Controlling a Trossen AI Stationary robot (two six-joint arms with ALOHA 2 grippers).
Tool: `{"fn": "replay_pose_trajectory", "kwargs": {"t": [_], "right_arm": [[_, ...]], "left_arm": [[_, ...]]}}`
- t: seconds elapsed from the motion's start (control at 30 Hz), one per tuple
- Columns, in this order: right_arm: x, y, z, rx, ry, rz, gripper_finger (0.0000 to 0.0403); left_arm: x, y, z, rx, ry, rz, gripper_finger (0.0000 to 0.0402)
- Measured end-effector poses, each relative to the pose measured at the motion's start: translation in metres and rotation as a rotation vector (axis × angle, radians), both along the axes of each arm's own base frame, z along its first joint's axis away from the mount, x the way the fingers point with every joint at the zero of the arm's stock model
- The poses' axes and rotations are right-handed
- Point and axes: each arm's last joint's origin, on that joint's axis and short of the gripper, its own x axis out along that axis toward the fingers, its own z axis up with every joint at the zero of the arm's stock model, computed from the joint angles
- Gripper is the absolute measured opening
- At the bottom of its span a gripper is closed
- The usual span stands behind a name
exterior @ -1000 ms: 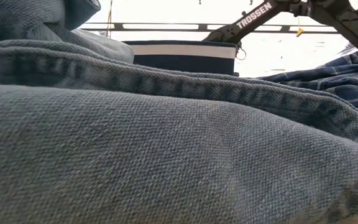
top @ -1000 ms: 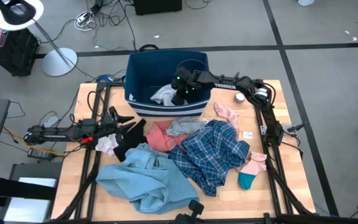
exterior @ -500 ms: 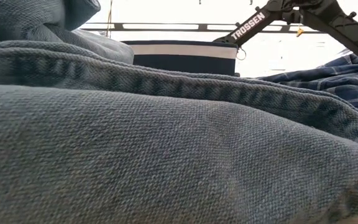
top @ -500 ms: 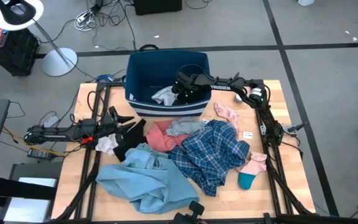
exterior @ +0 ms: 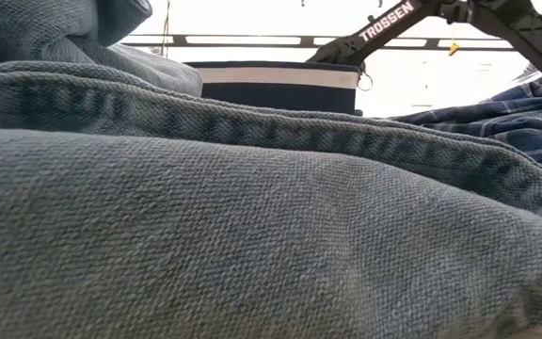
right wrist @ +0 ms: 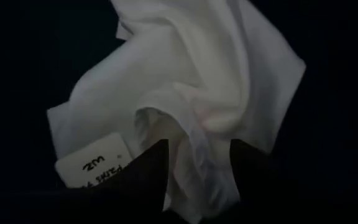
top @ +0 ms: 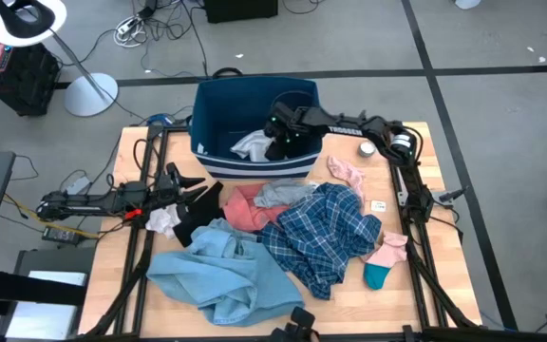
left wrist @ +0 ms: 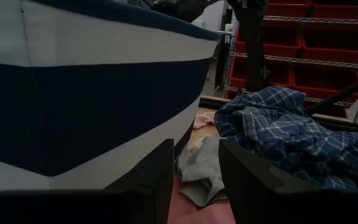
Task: Sort clothes
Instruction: Put the white shorts into the blue bin, then put the blue pajamas into the blue bin
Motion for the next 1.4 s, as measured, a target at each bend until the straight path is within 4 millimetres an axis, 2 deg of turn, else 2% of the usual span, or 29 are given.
{"fn": "replay_pose_trajectory", "kwargs": {"t": [0.17,0.43,0.73,0.97,1.07,1.17,1.4], "right_arm": [[-0.008,0.004,0.028,-0.031,-0.045,0.010,0.0195],[-0.030,0.019,0.091,-0.091,-0.180,0.043,0.0194],[-0.066,0.052,0.166,-0.200,-0.349,0.102,0.0191],[-0.100,0.078,0.211,-0.304,-0.440,0.107,0.0173],[-0.116,0.085,0.223,-0.321,-0.453,0.106,0.0166],[-0.132,0.092,0.225,-0.326,-0.463,0.103,0.0163],[-0.177,0.112,0.199,-0.294,-0.492,0.061,0.0162]], "left_arm": [[0.000,0.000,0.000,0.000,0.000,0.000,0.0133],[0.000,0.000,0.000,0.000,0.000,0.000,0.0133],[0.000,0.000,0.000,0.000,0.000,0.000,0.0133],[0.000,0.000,0.000,0.000,0.000,0.000,0.0133],[0.000,0.000,0.000,0.000,0.000,0.000,0.0133],[0.000,0.000,0.000,0.000,0.000,0.000,0.0133],[0.000,0.000,0.000,0.000,0.000,0.000,0.0133]]}}
